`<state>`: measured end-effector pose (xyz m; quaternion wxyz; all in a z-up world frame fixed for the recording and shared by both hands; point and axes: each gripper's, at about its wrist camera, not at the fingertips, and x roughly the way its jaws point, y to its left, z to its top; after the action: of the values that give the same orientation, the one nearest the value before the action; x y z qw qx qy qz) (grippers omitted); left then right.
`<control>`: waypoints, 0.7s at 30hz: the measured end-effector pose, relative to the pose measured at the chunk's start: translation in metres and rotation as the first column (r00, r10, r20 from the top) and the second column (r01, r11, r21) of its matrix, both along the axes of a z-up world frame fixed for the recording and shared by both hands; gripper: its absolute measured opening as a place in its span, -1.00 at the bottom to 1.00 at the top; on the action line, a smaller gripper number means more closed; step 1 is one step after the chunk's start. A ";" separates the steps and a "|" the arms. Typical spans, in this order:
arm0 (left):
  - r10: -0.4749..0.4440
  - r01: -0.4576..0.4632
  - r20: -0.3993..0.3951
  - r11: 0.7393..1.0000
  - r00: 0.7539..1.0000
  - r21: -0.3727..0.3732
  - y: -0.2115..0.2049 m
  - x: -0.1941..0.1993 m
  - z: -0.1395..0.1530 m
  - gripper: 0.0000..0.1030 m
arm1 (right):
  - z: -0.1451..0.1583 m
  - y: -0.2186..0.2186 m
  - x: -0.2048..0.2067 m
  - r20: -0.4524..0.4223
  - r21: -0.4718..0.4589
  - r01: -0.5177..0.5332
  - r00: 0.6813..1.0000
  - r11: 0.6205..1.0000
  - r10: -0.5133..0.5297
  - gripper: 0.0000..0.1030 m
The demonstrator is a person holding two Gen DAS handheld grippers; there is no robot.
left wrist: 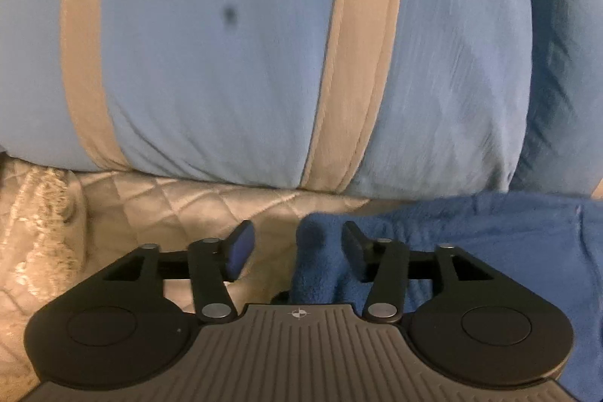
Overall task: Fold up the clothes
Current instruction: 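Lay the folded fleece down and open both grippers, then press the folded blue fleece flat with both open grippers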
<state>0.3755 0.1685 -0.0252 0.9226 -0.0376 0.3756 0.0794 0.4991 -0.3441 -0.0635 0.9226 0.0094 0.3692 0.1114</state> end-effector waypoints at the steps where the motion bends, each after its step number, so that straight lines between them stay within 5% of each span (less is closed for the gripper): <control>1: 0.000 0.000 0.012 1.000 1.000 -0.018 -0.001 -0.002 0.006 0.47 | 0.005 0.001 -0.003 0.004 -0.001 0.001 1.000 1.000 -0.001 1.00; 4: 0.004 -0.001 0.058 0.998 0.998 -0.065 -0.006 -0.010 0.026 0.56 | 0.018 0.004 -0.014 0.028 -0.001 0.013 1.000 1.000 -0.013 1.00; 10: 0.025 -0.018 0.170 0.999 0.985 -0.042 -0.043 -0.031 0.037 0.75 | 0.033 0.020 -0.040 0.065 0.034 0.030 0.997 0.999 -0.032 1.00; 21: -0.080 0.086 0.082 0.993 0.993 -0.077 -0.086 -0.022 0.017 0.75 | 0.018 0.047 -0.067 0.077 0.043 -0.072 0.995 0.996 0.068 1.00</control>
<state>0.3536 0.0830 -0.0083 0.9370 -0.0622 0.3428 0.0241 0.4325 -0.2968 -0.0457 0.9310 0.0132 0.3314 0.1524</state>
